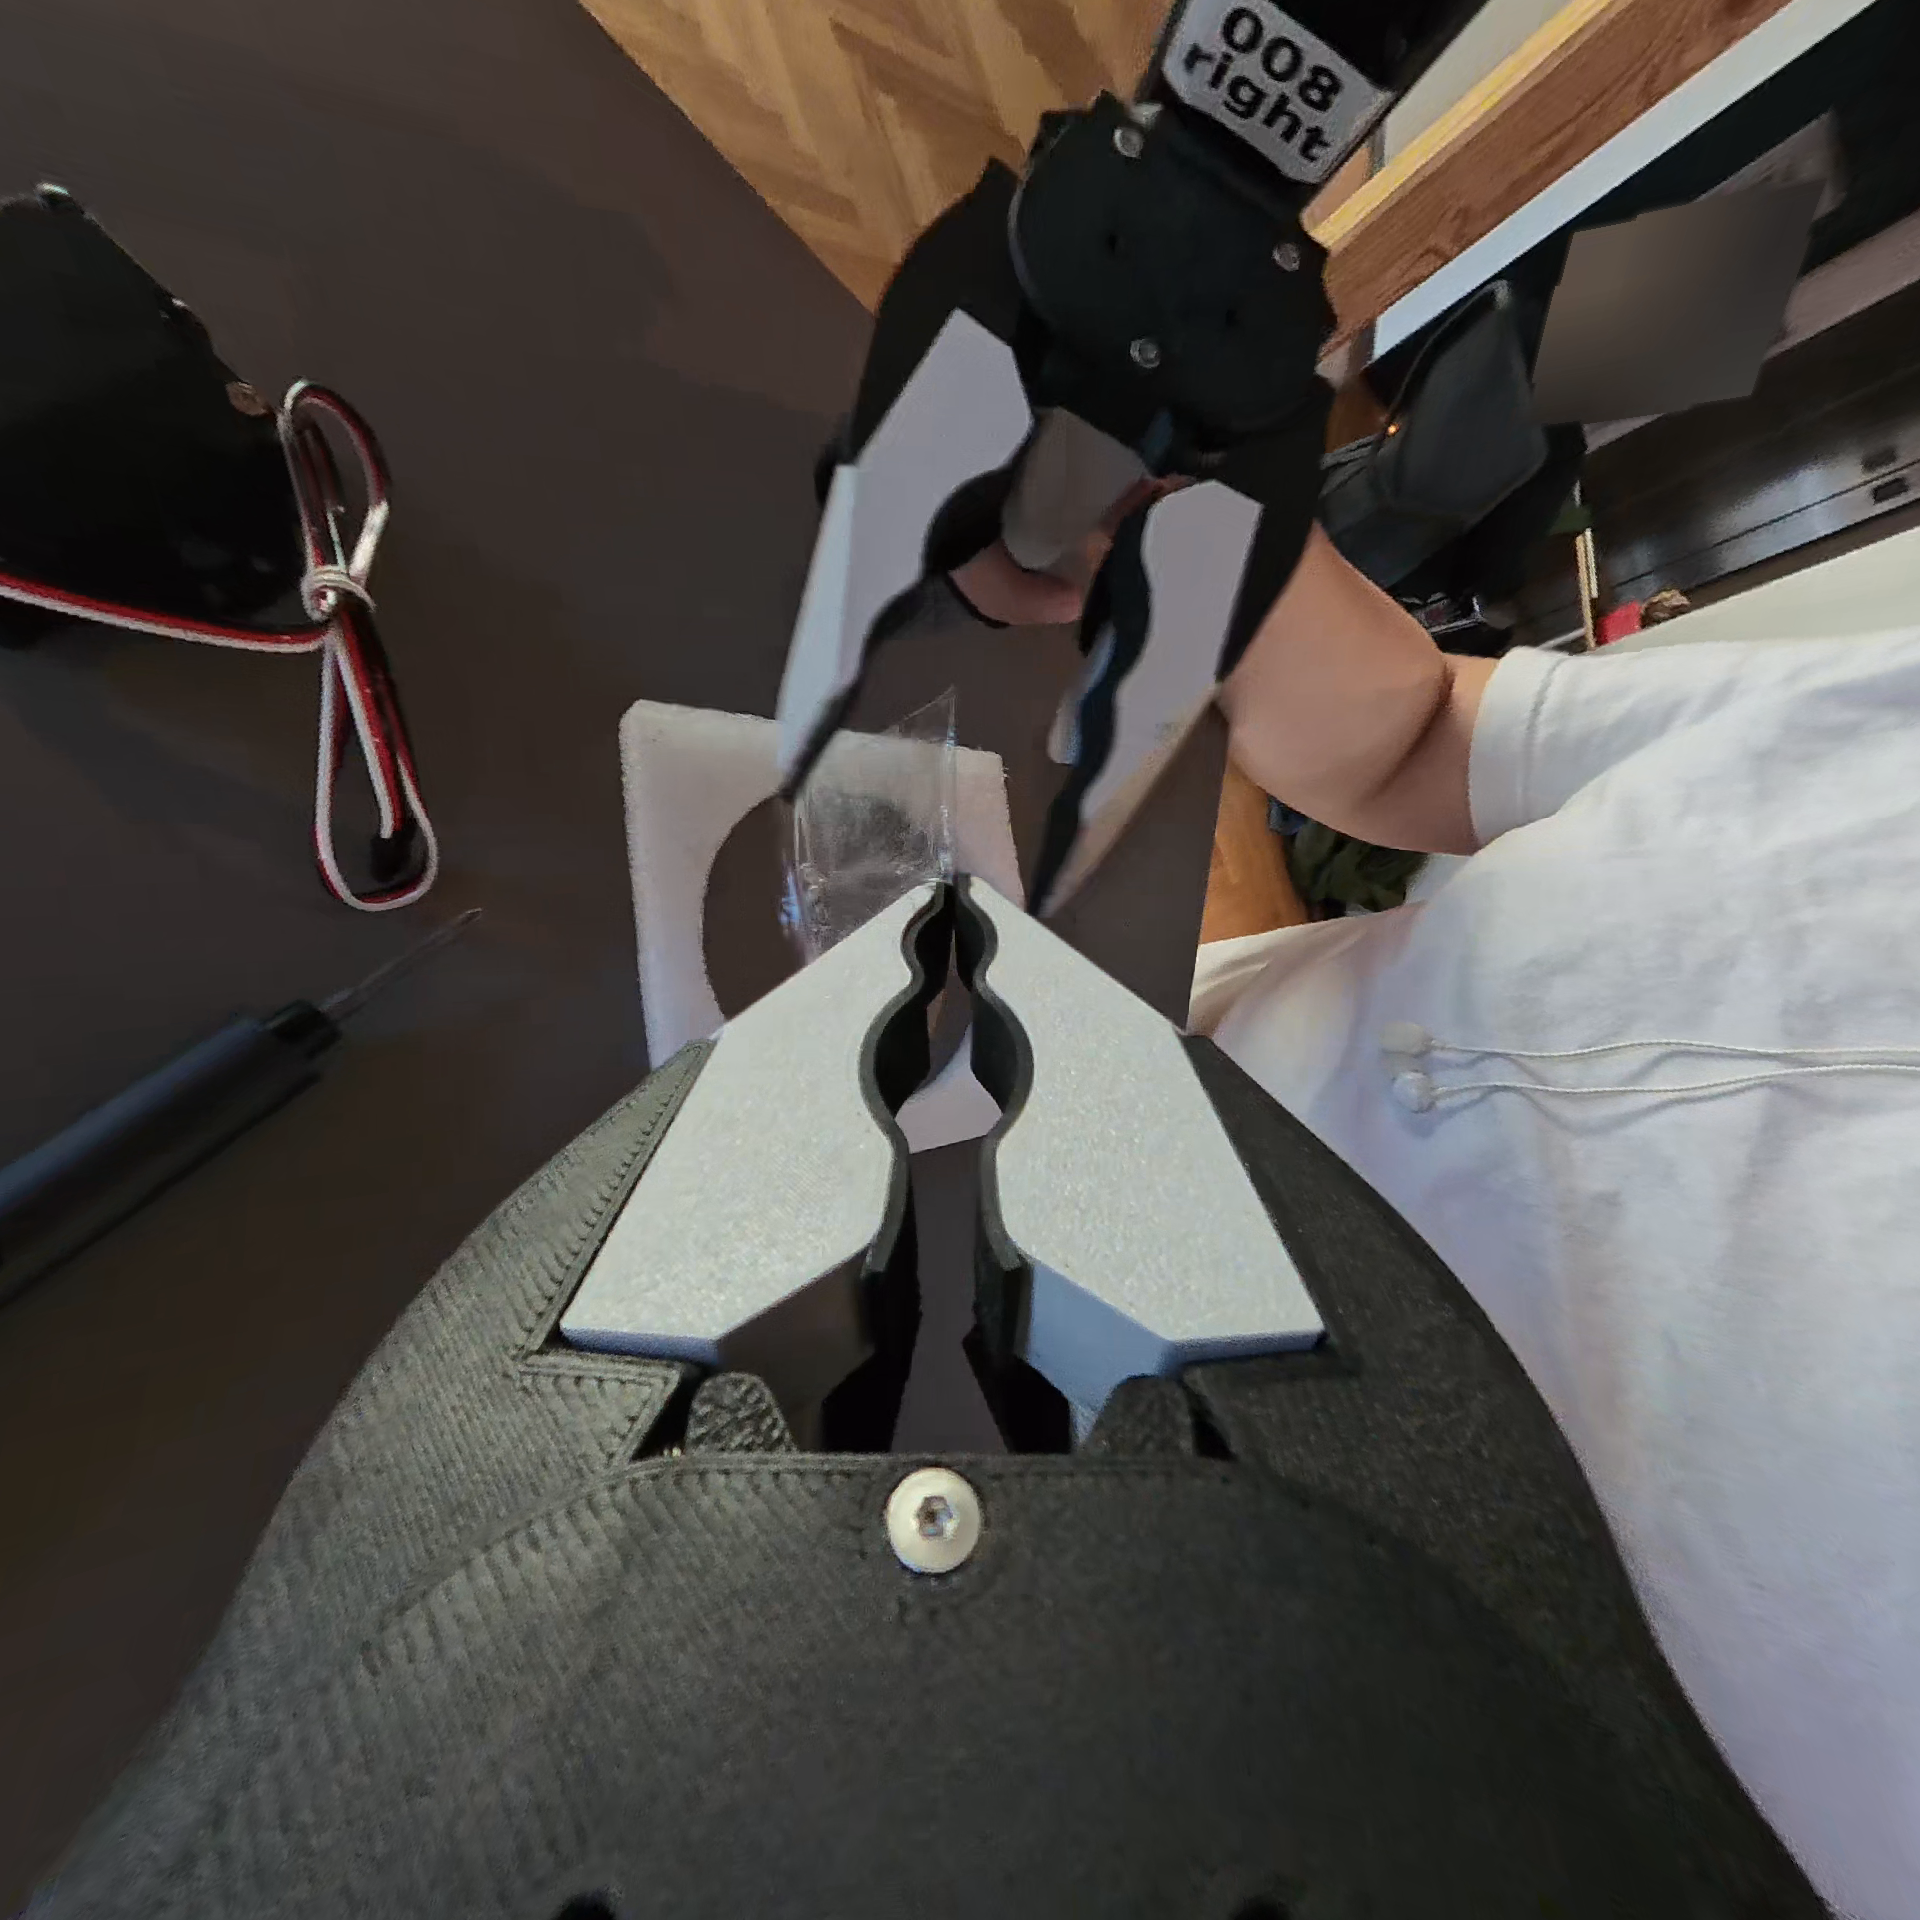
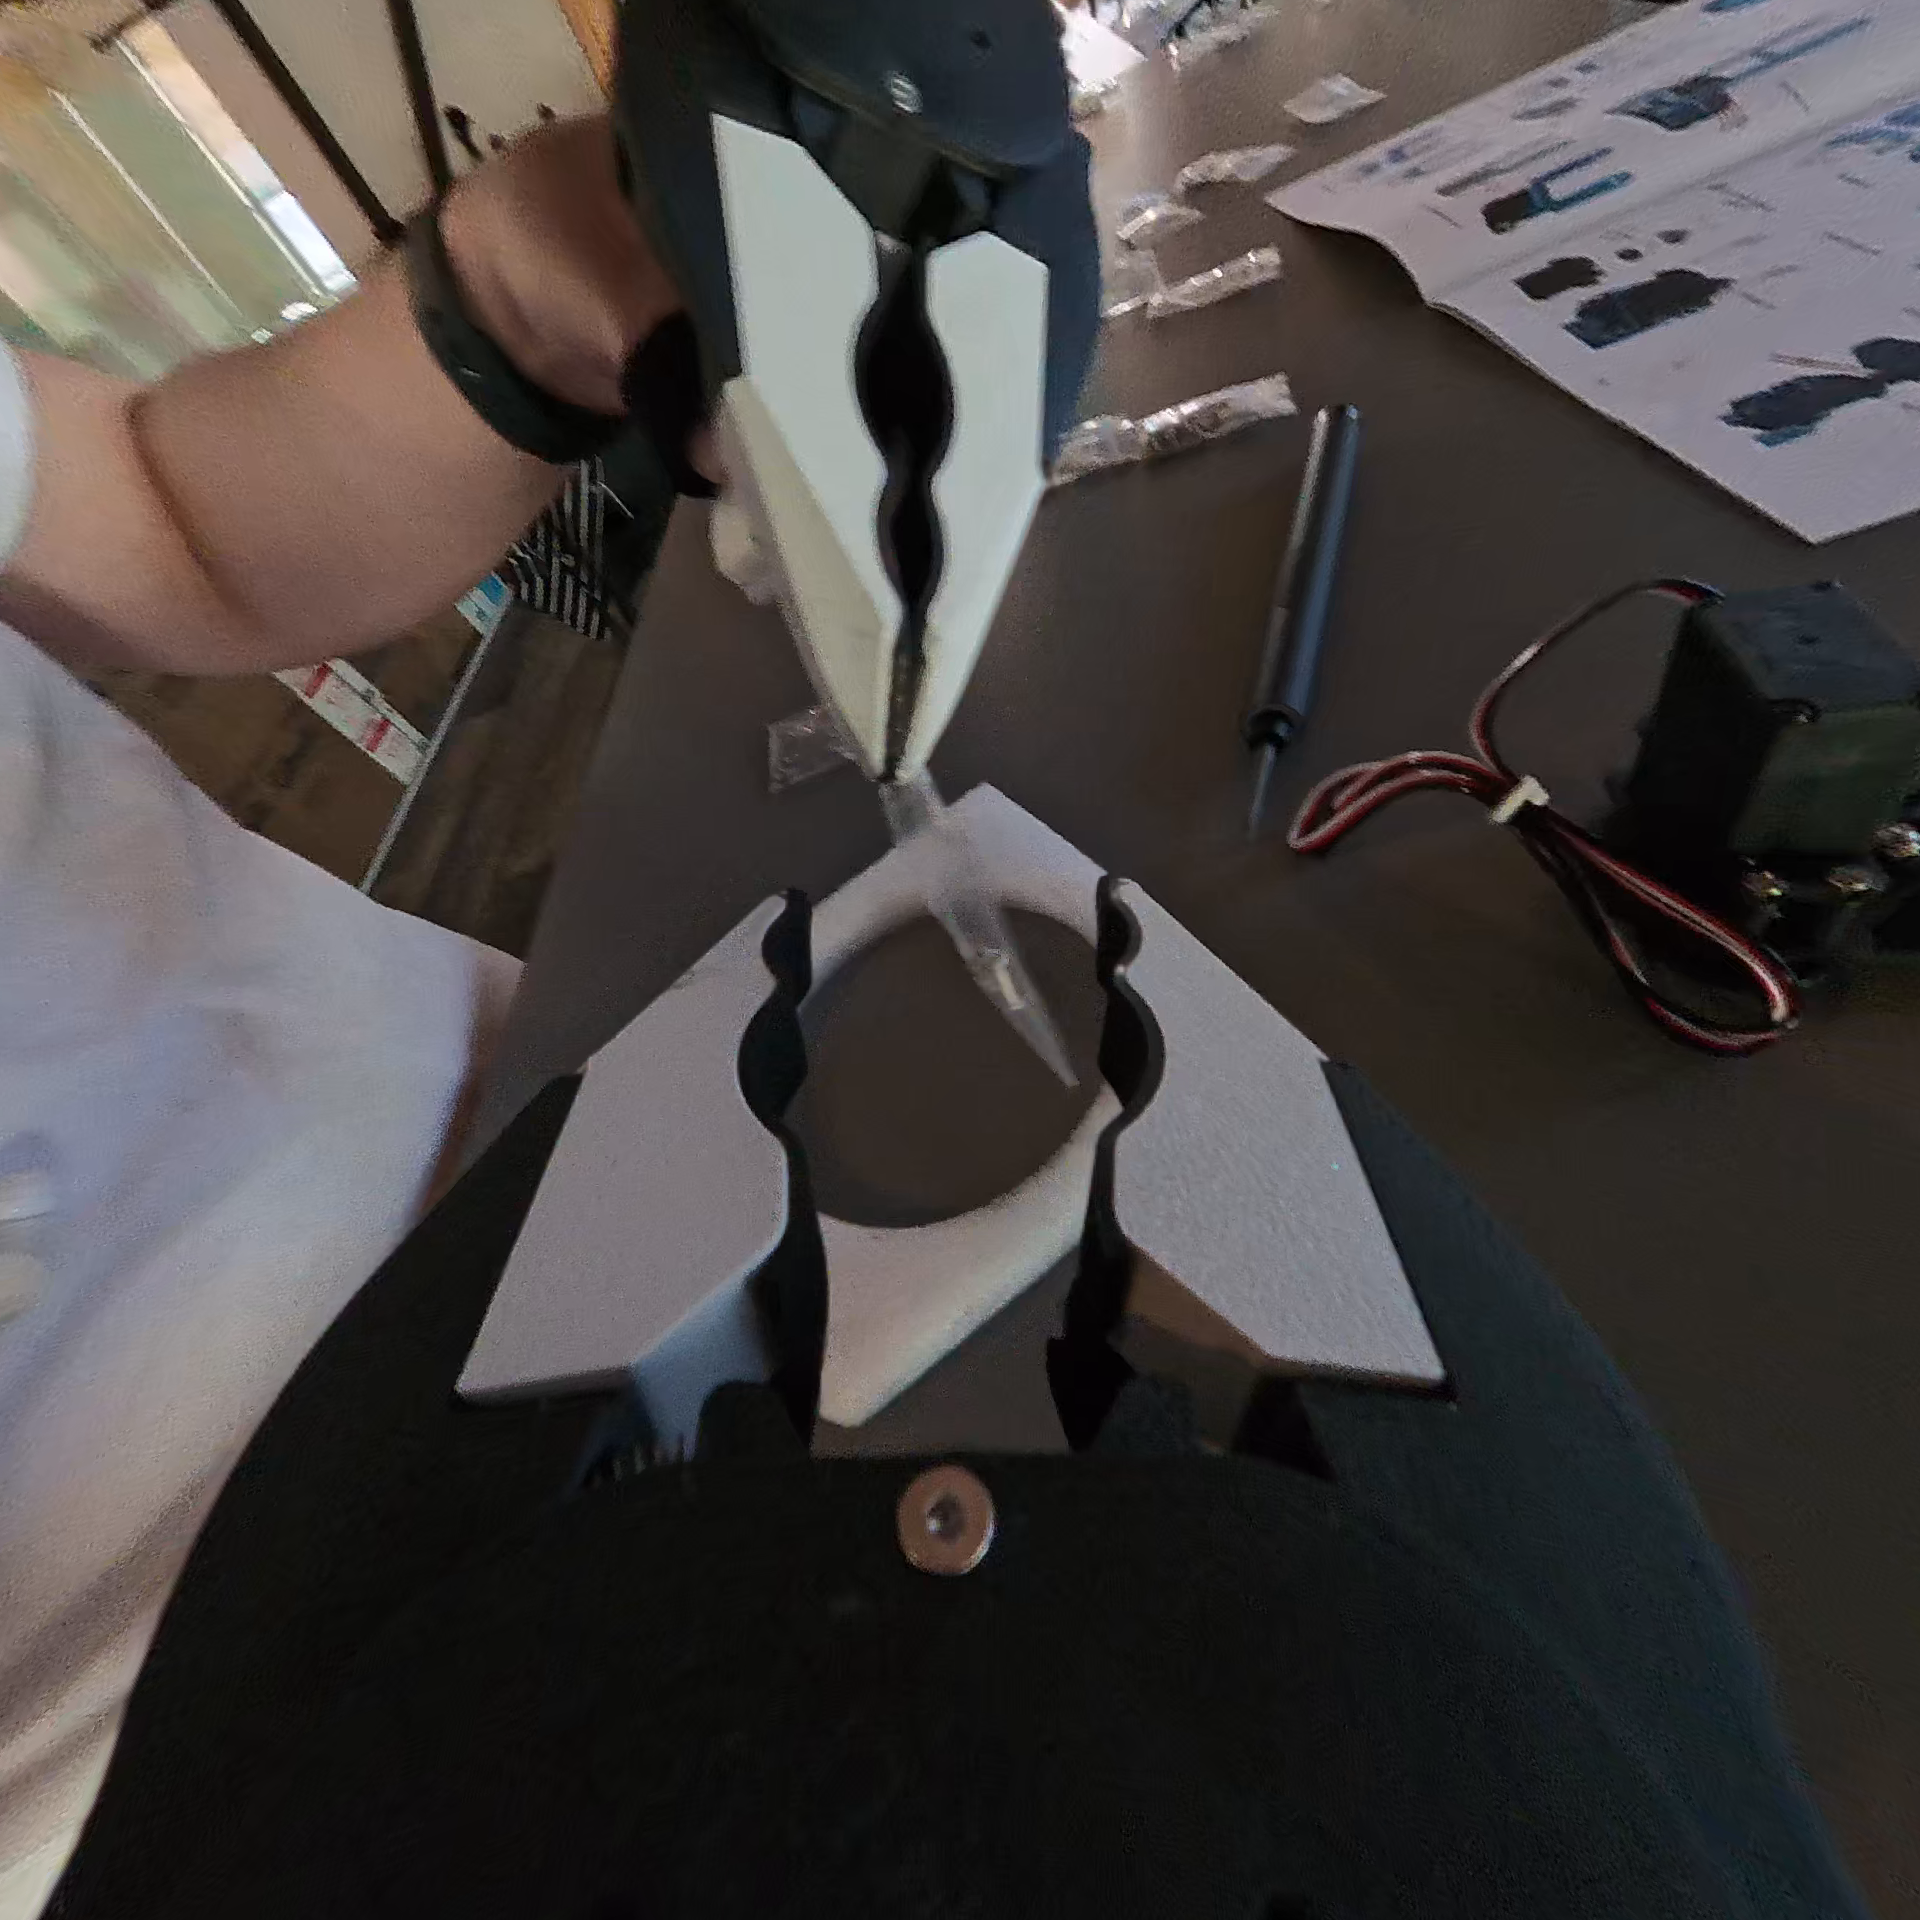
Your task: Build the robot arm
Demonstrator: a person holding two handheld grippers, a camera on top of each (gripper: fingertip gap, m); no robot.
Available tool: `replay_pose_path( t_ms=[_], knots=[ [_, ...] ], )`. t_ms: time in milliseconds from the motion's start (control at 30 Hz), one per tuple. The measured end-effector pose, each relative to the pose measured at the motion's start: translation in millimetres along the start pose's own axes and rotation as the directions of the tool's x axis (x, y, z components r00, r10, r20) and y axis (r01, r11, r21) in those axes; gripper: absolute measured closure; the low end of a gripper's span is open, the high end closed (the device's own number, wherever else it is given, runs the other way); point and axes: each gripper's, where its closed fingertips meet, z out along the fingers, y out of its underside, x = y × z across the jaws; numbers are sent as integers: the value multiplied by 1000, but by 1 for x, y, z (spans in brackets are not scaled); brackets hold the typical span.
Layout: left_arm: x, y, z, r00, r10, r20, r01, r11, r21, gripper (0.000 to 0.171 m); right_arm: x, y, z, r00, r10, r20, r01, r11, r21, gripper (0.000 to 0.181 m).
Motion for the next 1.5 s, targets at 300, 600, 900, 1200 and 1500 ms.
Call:
replay_pose_path(
  t_ms=[300,600,900,1200,1500],
  knots=[
    [-13,12,-8,999,-29,43,25,996,88,171,4,16,8,997,70,18,-67,990,-125,181],
    [-12,33,-5,999,-13,50,4,985,171,146,0,3,4,984,159,82,-155,987,-47,181],
    [-12,39,22,995,6,95,-21,987,162,149,0,0,7,979,183,85,-181,983,-25,181],
    [-6,37,23,995,59,82,-72,985,158,171,3,15,-2,994,91,57,-87,994,-67,160],
    [7,38,20,984,162,73,-171,975,143,171,-10,18,-5,989,40,146,-26,995,-101,181]
  ],
)
